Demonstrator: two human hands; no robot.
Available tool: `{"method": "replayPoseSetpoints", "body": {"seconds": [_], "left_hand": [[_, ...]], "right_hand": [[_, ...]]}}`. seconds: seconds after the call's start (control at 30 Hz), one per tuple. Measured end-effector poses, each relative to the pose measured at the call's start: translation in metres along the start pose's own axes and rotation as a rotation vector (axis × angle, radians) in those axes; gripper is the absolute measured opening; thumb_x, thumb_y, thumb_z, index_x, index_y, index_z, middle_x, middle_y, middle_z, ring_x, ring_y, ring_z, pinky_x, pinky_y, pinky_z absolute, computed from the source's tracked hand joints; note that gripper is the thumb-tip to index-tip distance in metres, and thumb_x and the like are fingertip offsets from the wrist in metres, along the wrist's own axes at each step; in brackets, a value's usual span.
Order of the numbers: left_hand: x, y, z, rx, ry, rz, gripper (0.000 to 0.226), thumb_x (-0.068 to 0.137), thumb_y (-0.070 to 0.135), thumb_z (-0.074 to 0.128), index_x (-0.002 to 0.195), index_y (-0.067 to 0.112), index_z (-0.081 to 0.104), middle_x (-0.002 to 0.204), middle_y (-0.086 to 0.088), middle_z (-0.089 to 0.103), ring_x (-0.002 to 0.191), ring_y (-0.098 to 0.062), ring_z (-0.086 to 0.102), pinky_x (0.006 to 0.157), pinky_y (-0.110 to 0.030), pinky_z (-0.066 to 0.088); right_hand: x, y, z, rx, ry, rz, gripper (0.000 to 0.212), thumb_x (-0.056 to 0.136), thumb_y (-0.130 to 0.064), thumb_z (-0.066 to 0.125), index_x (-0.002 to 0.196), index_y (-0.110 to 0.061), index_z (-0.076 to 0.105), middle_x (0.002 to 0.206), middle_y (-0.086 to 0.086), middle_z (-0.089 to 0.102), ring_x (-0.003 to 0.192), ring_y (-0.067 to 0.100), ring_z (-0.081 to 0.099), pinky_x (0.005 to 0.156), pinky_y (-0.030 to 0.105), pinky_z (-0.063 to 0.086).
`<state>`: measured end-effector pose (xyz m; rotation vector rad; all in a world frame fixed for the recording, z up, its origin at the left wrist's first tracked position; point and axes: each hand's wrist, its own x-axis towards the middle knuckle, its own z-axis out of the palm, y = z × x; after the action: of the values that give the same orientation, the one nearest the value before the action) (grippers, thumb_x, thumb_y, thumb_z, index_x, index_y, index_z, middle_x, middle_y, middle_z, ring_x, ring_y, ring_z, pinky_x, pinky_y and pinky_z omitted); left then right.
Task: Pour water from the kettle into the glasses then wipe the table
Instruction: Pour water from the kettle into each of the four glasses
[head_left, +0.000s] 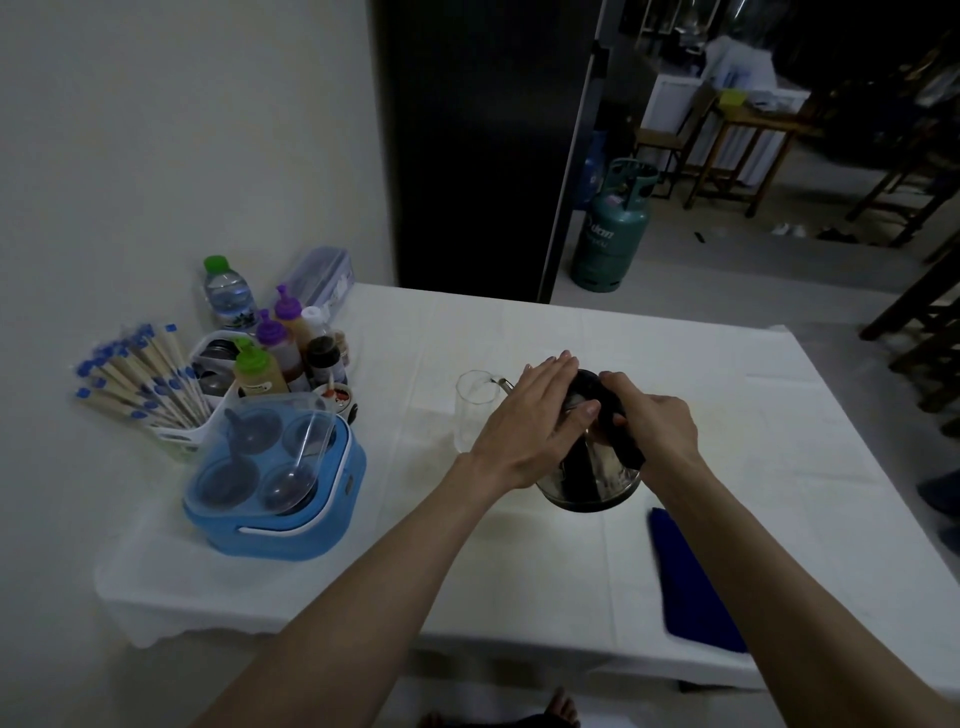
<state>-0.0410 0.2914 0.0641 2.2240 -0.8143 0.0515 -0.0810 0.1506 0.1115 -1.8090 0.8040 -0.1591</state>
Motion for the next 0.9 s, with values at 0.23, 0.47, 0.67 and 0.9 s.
{"method": "replayPoseSetpoints", "body": {"seconds": [0.23,0.47,0.67,0.9], "left_hand": [[-0.0005,0.0013,0.0013,-0.01,-0.002,-0.009,0.07,0.1,0.055,0.025,0.155,0.012,0.021,0.163,-0.003,0.018,0.15,-0.01,0.009,0.122,-0.03,0.001],[-0.0024,0.0041,0.0012,-0.008,0.006,-0.009,0.066,0.102,0.051,0.028,0.155,0.011,0.021,0.163,-0.003,0.018,0.15,-0.008,0.009,0.121,-0.026,-0.002],[-0.0024,0.0055,0.0006,-0.011,0.004,-0.015,0.066,0.102,0.05,0.029,0.154,0.011,0.021,0.163,-0.003,0.018,0.15,-0.008,0.009,0.121,-0.027,-0.002],[-0.0002,0.0059,-0.0009,-0.003,0.005,-0.03,0.066,0.102,0.05,0.03,0.154,0.011,0.021,0.163,-0.003,0.019,0.15,-0.009,0.009,0.12,-0.025,-0.003]], "right_hand": [[-0.0003,-0.0015,-0.0024,-0.003,0.0,0.008,0.04,0.081,-0.054,0.069,0.066,-0.016,0.069,0.073,0.002,0.069,0.083,0.028,0.069,0.085,0.046,0.056],[0.0011,0.0002,-0.0036,-0.019,-0.012,-0.001,0.04,0.082,-0.055,0.068,0.068,-0.017,0.07,0.074,0.002,0.07,0.083,0.027,0.069,0.087,0.047,0.057],[0.0007,-0.0006,-0.005,-0.014,-0.018,0.006,0.041,0.08,-0.055,0.069,0.068,-0.016,0.07,0.074,0.002,0.07,0.085,0.029,0.069,0.088,0.047,0.057],[0.0039,-0.0013,-0.0041,-0.019,-0.026,0.006,0.043,0.081,-0.057,0.068,0.07,-0.016,0.07,0.077,0.003,0.071,0.087,0.029,0.07,0.089,0.048,0.058]]}}
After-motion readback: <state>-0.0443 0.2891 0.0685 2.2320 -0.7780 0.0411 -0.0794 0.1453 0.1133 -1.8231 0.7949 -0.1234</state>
